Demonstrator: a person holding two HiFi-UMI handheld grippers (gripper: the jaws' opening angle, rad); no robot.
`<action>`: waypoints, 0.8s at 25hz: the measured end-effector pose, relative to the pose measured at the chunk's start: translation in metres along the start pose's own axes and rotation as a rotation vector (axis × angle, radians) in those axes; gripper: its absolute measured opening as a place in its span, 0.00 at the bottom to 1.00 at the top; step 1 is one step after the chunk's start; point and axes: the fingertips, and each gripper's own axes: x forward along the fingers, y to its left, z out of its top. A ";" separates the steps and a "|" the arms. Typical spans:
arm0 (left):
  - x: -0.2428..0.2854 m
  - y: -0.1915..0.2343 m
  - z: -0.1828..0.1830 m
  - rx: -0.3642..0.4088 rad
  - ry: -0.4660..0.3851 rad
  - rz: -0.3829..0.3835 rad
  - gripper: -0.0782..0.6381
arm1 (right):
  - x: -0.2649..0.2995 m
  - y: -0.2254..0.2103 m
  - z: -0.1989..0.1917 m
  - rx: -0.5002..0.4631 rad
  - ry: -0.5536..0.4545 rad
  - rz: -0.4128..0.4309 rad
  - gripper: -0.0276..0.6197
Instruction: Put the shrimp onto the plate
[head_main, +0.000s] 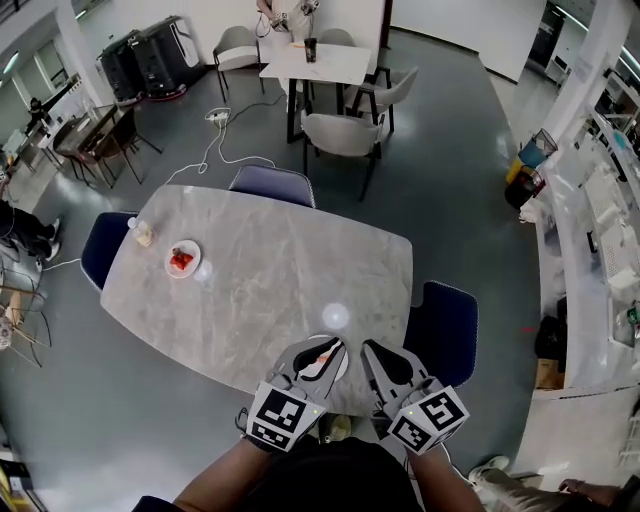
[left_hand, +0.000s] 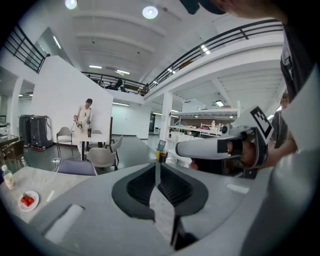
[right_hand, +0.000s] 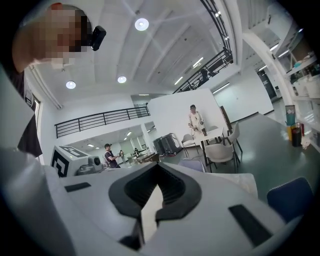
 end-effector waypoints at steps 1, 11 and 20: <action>-0.003 -0.001 0.007 0.004 -0.016 0.005 0.16 | 0.000 0.003 0.005 -0.007 -0.007 0.006 0.05; -0.024 -0.021 0.048 -0.076 -0.126 -0.010 0.12 | -0.011 0.021 0.035 -0.069 -0.054 0.036 0.05; -0.031 -0.019 0.060 -0.120 -0.170 0.002 0.12 | -0.008 0.027 0.048 -0.138 -0.049 0.016 0.05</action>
